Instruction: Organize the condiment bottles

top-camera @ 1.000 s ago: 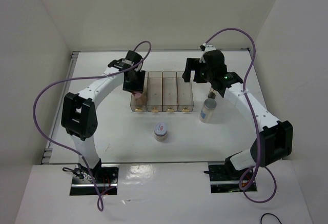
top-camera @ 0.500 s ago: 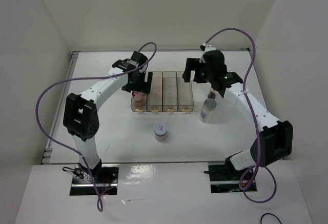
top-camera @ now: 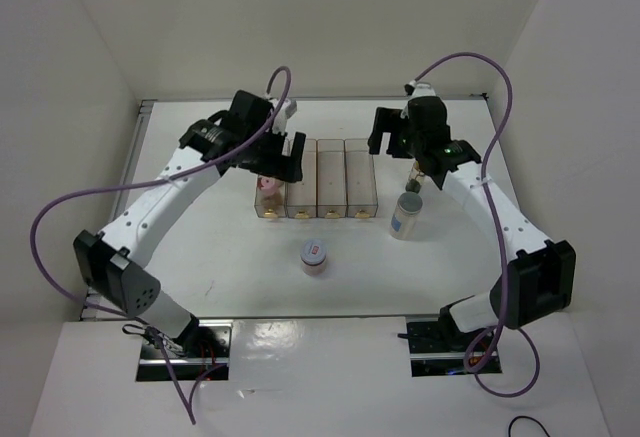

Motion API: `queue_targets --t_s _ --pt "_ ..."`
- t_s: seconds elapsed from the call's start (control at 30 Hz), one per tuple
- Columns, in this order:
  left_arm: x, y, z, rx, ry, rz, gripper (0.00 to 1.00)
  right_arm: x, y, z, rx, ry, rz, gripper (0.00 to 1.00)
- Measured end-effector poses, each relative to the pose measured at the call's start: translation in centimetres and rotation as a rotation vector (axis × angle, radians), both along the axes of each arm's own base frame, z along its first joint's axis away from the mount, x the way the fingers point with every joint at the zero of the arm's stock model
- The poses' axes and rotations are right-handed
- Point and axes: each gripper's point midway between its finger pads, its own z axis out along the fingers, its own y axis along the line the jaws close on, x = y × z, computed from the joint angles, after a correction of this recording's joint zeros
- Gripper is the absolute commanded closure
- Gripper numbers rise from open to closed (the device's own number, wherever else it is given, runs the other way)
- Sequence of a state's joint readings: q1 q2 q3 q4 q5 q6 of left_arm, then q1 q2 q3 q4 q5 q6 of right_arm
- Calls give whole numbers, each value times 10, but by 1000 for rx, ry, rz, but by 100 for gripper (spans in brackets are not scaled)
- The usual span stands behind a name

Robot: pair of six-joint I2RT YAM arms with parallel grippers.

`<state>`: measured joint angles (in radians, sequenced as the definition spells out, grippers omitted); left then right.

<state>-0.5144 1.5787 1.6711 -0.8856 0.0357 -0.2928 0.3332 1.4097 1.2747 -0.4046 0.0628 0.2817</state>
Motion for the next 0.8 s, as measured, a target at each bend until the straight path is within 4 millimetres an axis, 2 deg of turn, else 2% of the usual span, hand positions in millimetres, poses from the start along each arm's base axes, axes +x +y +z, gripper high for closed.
queue_targets --t_s 0.07,0.13,0.27,0.4,0.57,0.7,0.8 --pt "-21 -11 -1 -53 8 -85 0 4 -13 3 4 -6 -43 1" --pt "-40 -25 -11 -96 26 -173 0 6 -27 8 14 -17 -82 1" --pt "-77 -45 -52 -108 122 -307 0 3 -50 33 49 -74 -132 1" --pt "-86 -57 -77 -52 161 -344 0 -8 -59 64 77 -154 -139 1" --pt "-96 -77 -91 30 124 -410 0 -24 -66 99 92 -249 -152 1" --pt "-103 -85 -108 97 126 -428 0 -33 -77 111 90 -289 -185 1" --pt "-106 -84 -118 145 126 -426 0 -41 -86 109 84 -295 -213 1"
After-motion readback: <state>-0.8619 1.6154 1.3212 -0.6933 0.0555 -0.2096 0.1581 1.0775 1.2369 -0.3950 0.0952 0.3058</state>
